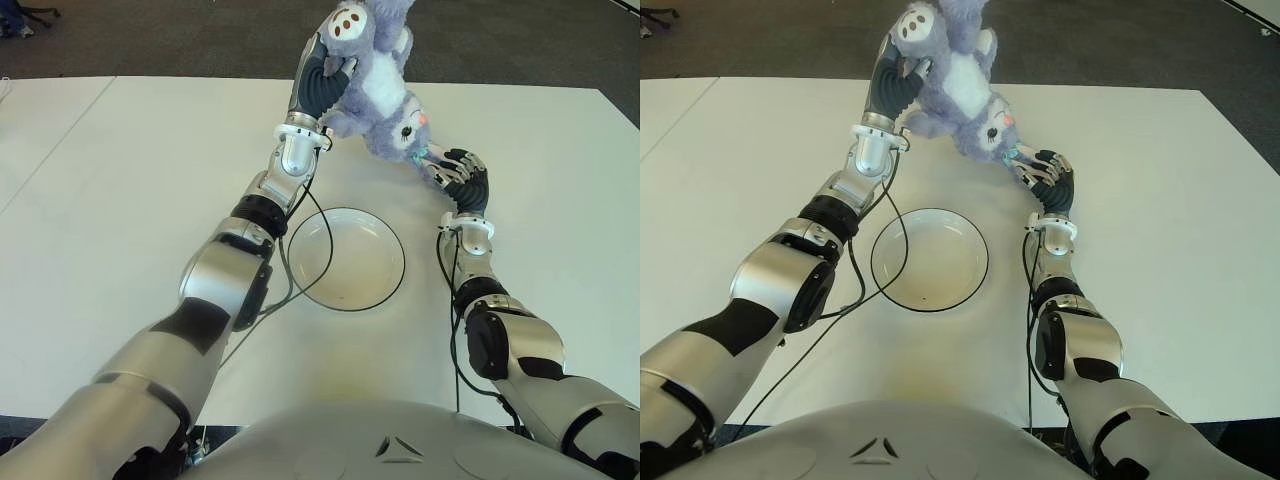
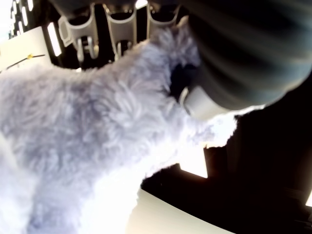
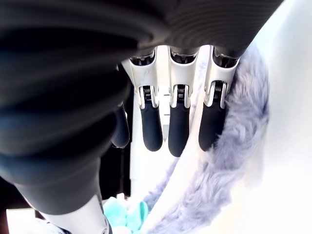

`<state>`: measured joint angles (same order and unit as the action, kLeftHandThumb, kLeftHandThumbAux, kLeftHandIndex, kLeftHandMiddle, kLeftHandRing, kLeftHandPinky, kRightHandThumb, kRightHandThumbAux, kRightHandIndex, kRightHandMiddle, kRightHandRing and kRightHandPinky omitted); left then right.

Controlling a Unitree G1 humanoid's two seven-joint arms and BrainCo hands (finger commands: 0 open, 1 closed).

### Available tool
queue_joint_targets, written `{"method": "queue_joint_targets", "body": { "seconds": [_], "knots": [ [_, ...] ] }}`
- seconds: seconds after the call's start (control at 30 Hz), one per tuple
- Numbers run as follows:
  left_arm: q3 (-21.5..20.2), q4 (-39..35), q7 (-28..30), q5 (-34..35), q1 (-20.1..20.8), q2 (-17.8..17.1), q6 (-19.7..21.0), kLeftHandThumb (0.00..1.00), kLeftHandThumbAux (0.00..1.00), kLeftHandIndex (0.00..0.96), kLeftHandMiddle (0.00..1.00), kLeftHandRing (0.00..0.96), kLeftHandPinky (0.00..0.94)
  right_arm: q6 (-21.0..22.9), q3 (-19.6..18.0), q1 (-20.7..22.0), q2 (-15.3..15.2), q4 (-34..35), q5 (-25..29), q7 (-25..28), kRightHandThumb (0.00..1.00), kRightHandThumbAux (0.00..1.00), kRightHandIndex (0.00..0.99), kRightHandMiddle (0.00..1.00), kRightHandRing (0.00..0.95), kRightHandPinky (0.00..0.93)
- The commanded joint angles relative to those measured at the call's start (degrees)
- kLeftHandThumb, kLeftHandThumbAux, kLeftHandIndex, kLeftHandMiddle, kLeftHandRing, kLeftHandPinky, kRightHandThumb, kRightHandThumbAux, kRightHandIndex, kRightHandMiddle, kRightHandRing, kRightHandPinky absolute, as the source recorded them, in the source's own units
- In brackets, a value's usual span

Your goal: Put the doll into the plate.

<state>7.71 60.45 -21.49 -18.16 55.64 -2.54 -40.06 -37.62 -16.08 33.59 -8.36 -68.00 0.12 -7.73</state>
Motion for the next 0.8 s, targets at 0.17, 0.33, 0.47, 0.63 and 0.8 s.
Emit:
{"method": "queue_joint_targets", "body": {
  "seconds": [0.17, 0.33, 0.47, 0.63, 0.8],
  "knots": [
    [1.0, -11.2, 4.6, -0.7, 1.1, -2.5, -0.2, 0.723, 0.699, 0.442, 0.866, 0.868, 0.878, 4.5, 0.2, -14.0, 5.8, -9.1, -0.5, -0.5, 0.151, 0.866, 0.278, 0.303, 0.311, 0.328],
    [0.8, -16.3, 6.7, -0.1, -0.9, -2.8, 0.4, 0.724, 0.698, 0.442, 0.856, 0.858, 0.863, 4.5, 0.7, -14.1, 5.7, -9.1, -1.1, -0.9, 0.134, 0.873, 0.277, 0.303, 0.308, 0.318],
    [0.7, -18.3, 7.3, -0.6, -1.7, -3.5, 0.9, 0.724, 0.698, 0.442, 0.854, 0.857, 0.867, 4.3, 0.7, -14.1, 5.9, -9.1, -1.1, -0.8, 0.151, 0.878, 0.28, 0.302, 0.305, 0.312],
    [0.5, -20.6, 8.5, -0.8, -2.7, -4.7, 1.6, 0.725, 0.698, 0.442, 0.853, 0.856, 0.867, 4.6, 0.1, -14.0, 6.1, -9.1, -0.3, -0.2, 0.17, 0.879, 0.285, 0.304, 0.307, 0.315],
    [0.3, -22.3, 9.1, -1.1, -3.5, -5.6, 3.6, 0.725, 0.698, 0.441, 0.851, 0.858, 0.865, 4.8, -1.0, -13.8, 6.3, -9.0, 1.0, 2.3, 0.136, 0.869, 0.269, 0.292, 0.291, 0.29]
  ]
}}
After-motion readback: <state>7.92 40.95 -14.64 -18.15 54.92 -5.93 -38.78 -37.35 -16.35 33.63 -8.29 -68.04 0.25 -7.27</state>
